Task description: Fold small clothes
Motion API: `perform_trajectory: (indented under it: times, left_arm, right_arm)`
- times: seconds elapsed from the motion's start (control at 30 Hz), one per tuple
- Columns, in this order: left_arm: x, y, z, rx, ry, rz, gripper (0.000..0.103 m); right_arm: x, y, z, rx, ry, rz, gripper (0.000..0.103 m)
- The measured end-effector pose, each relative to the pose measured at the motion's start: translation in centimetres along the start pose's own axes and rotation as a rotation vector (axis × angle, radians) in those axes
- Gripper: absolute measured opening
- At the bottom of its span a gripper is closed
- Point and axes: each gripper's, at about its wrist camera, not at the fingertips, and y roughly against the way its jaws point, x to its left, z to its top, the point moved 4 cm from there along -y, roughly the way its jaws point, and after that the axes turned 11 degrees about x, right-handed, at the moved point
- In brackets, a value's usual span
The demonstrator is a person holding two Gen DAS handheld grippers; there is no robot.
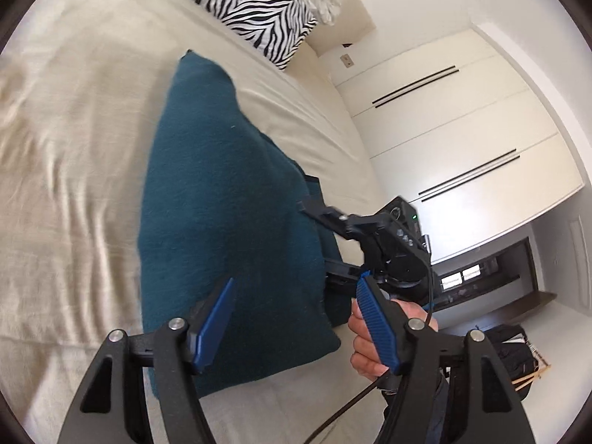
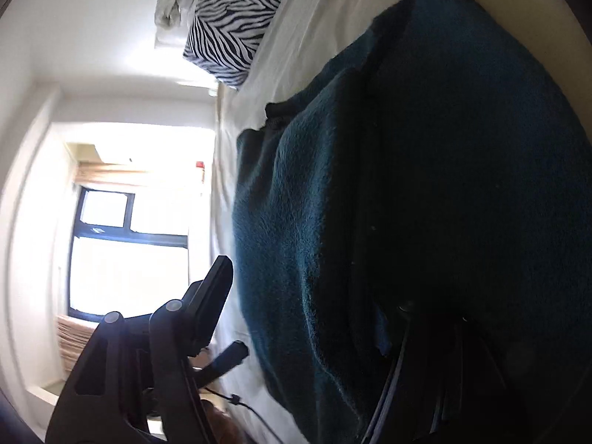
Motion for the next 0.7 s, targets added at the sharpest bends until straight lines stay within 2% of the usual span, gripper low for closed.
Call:
perform_trajectory:
  times: [0.03, 0.07, 0.13, 0.27, 0.4, 0.57, 0.7]
  left_arm:
    - [0.1, -0.2, 0.0, -0.001, 0.003, 0.005, 0.069]
    - [0.5, 0.3, -0.3, 0.000, 0.002, 0.010, 0.069]
    - [0.6, 0.6, -0.8, 0.003, -0.003, 0.020, 0.069]
    - [0.5, 0.8, -0.9, -0.003, -0.005, 0.036, 0.069]
    - [0.7, 0.8, -0.7, -0.006, 0.001, 0.035, 0.069]
    - [0.0, -0.2, -0.4, 0.007, -0.015, 0.053, 0.069]
    - [-0.4, -0.6, -0.1, 0.021, -0.037, 0.084, 0.069]
  right_arm:
    - [0.4, -0.4, 0.0, 0.013, 0.027, -0.092, 0.032]
    - [0.5, -0.7, 0.2, 0.024, 0.039, -0.159, 0.020]
    - [0.7, -0.4, 0.6, 0.025, 0.057, -0.220, 0.015]
    - [1.8, 2.1, 1.3, -0.021, 0.102, -0.300, 0.013]
    - [2.2, 5.0, 2.7, -0.063, 0.115, -0.328, 0.013]
    - [-0.3, 6.3, 2.9, -0.051, 0.074, -0.356, 0.013]
    - [-3.3, 7.3, 2.5, -0.074, 0.013, -0.308, 0.013]
